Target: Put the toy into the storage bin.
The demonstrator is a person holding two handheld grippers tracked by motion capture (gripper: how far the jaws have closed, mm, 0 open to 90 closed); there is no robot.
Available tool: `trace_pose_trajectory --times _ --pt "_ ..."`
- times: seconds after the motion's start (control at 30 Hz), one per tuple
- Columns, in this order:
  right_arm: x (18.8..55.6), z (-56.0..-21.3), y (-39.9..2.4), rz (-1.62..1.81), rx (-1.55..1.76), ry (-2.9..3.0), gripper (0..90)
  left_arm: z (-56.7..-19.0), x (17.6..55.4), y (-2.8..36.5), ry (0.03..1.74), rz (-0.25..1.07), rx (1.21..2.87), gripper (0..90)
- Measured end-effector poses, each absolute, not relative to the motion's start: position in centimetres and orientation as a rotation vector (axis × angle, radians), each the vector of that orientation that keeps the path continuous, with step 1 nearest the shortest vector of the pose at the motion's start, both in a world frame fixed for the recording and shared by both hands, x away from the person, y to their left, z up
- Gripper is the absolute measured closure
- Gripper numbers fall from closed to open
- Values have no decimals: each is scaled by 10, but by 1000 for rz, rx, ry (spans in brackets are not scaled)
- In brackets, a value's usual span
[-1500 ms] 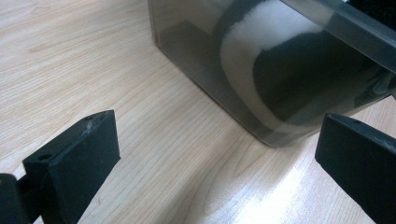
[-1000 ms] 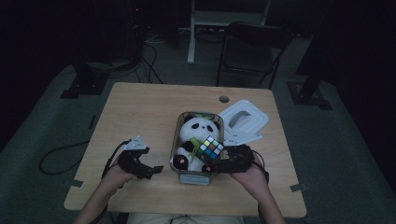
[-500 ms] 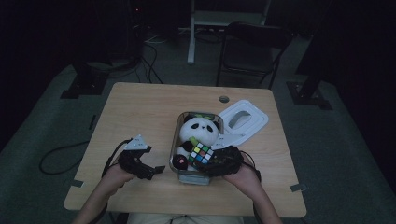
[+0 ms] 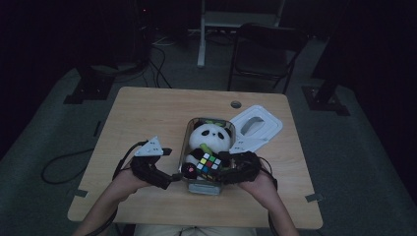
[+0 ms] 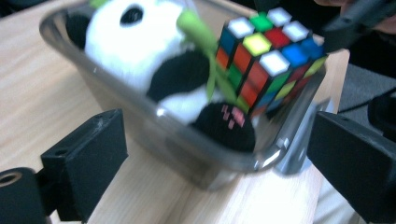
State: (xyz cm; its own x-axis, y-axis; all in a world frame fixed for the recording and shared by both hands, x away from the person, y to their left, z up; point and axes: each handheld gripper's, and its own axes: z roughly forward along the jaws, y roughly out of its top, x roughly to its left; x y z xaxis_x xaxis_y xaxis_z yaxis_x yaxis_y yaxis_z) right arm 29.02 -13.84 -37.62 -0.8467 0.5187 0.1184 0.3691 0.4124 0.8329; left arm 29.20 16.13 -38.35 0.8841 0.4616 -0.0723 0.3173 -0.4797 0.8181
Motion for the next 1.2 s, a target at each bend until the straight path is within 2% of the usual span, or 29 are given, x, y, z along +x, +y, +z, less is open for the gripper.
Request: trace_pose_trajectory --times 0.03,0.07,0.13,0.2,0.27,0.4,0.5,0.7,0.73,0.9,0.93,1.2 --pt "289 -373 -141 1428 796 2488 473 -381 291 159 546 202 2102 74" --pt "289 -371 -142 1431 814 2480 571 -378 289 156 544 221 2094 143" --pt "288 -368 -144 1426 828 2462 682 -375 289 150 524 215 2088 183" --pt "287 -367 -144 1409 853 2459 793 -373 289 145 480 198 2066 391" --pt "287 -367 -144 1408 862 2461 877 -371 289 139 450 193 2064 521" --pt "288 -369 -141 1413 866 2474 900 -368 291 125 415 187 2074 724" --pt "290 -371 -138 1415 863 2485 900 -370 294 117 405 194 2107 803" --pt "292 -375 -135 1390 867 2495 900 -376 297 110 404 206 2148 805" --pt "292 -375 -135 1387 868 2493 900 -377 297 109 404 208 2154 856" --pt "292 -379 -131 1371 859 2499 900 -381 301 107 417 222 2171 862" --pt "292 -379 -130 1368 857 2502 900 -381 301 107 419 216 2170 890" --pt "292 -389 -124 1331 844 2514 900 -390 304 105 423 197 2198 900"
